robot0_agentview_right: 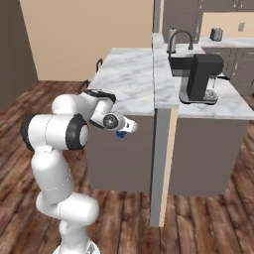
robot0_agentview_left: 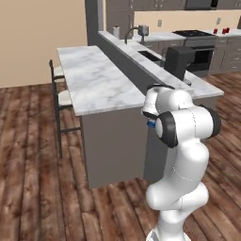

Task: Four empty soda cans are scattered around the kitchen. Gather all the cans and cluster them next to the stove for recycling.

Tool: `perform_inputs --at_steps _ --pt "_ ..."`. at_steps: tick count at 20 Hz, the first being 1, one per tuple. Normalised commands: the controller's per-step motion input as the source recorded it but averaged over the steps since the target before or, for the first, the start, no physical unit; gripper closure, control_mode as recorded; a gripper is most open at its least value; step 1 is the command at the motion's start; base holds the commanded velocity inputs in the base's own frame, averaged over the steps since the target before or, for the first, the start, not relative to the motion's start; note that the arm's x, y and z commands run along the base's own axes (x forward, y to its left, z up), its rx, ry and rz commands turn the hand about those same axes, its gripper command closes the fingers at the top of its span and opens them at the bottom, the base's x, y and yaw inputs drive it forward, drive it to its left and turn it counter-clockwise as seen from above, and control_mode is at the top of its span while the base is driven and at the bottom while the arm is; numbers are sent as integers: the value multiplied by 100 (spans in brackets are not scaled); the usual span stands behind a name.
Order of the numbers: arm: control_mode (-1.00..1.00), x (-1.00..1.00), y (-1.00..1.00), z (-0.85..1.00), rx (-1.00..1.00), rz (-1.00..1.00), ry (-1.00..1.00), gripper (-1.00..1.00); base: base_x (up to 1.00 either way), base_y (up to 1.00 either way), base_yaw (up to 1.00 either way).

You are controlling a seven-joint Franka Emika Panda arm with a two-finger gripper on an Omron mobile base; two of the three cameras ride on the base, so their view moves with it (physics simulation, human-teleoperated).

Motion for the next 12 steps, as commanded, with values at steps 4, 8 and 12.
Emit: perform_inputs --at_steps 4,8,12 --pt "100 0 0 0 0 0 0 100 -33 34 -24" --pt "100 0 0 0 0 0 0 100 -31 56 -18" --pt "100 0 0 0 0 0 0 100 -47 61 -16"
